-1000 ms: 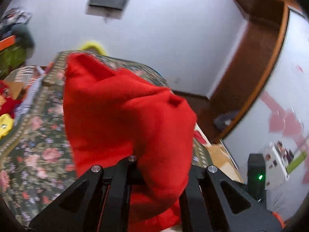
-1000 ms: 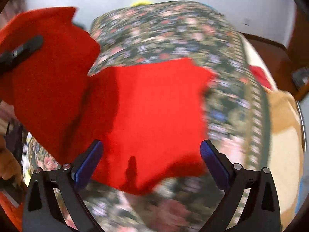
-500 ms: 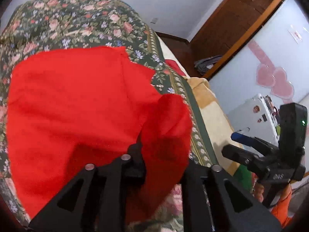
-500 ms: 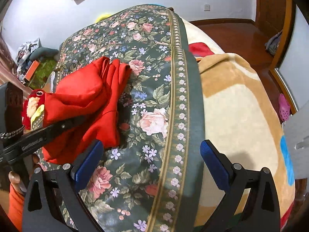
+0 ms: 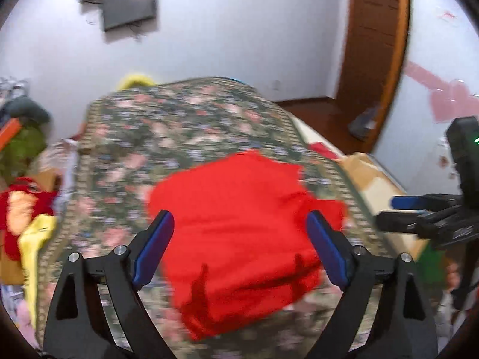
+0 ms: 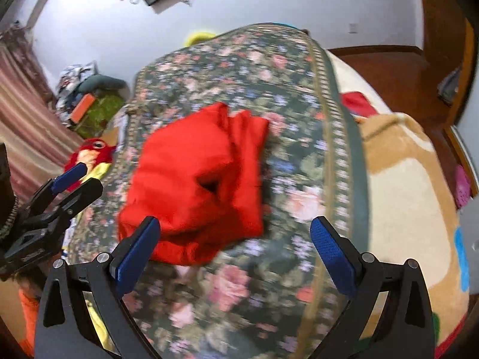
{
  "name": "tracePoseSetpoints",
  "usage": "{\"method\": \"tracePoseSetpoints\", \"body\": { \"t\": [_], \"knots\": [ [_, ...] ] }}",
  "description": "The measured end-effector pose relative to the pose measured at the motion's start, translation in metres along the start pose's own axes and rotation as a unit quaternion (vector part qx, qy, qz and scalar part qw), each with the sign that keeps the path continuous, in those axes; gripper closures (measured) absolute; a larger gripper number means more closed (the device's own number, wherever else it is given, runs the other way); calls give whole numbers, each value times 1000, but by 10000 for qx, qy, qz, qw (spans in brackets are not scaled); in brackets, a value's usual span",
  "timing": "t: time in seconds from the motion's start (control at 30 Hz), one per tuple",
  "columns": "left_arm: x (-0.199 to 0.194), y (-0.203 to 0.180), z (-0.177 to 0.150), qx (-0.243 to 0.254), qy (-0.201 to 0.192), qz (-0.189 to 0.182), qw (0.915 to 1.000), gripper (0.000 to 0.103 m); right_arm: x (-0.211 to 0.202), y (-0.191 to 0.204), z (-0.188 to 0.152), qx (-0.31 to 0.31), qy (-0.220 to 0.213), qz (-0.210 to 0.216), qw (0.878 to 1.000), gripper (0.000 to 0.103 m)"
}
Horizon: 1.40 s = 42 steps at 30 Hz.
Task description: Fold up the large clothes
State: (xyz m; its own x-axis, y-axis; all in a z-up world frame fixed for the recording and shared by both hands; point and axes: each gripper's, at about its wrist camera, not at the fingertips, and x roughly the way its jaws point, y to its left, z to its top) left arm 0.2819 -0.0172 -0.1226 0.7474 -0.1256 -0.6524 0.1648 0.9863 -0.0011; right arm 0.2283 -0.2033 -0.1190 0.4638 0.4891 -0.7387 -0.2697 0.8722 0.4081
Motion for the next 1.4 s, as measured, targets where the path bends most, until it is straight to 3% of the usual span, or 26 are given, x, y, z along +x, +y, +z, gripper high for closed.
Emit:
{"method": "tracePoseSetpoints", "body": {
  "t": [0.13,0.27,0.37,0.43,0.47,0.53,0.63,0.73,0.83,0.97,1.1,1.27,1.4],
  "knots": [
    [12,39,-20,-237,281,339,9987,13,28,16,9,22,111,318,9994,3],
    [34,70,-50,-572,719,348,9952,13,66,18,17,269,462,369,9979,10],
    [54,81,-71,-720,1095,234,9911,13,91,12,19,494,773,409,9949,24],
    [67,85,-87,-866,1287,70,9879,12,103,9,19,571,947,416,9930,42],
    [70,86,-95,-986,1278,60,9869,10,109,8,19,574,1058,498,9915,47],
    [71,91,-106,-1199,1231,85,9851,4,122,6,15,684,1334,639,9866,70],
    [72,101,-113,-1616,1274,-161,9785,4,124,8,12,710,1427,757,9843,90],
    [71,105,-110,-1748,1390,-254,9744,4,107,20,17,446,1130,702,9901,93],
    [61,102,-99,-1537,1389,-102,9782,4,80,31,26,227,680,776,9944,94],
    [34,96,-77,-1356,1014,-18,9856,4,40,41,35,-34,233,962,9951,95],
    [14,91,-61,-1363,724,-51,9880,4,15,52,26,-430,-75,797,9959,95],
    [28,75,-66,-1248,1012,-181,9868,4,12,34,15,-376,-86,528,9979,95],
    [48,49,-83,-841,1427,-102,9861,4,35,-3,8,-44,262,77,9996,95]
  ]
}}
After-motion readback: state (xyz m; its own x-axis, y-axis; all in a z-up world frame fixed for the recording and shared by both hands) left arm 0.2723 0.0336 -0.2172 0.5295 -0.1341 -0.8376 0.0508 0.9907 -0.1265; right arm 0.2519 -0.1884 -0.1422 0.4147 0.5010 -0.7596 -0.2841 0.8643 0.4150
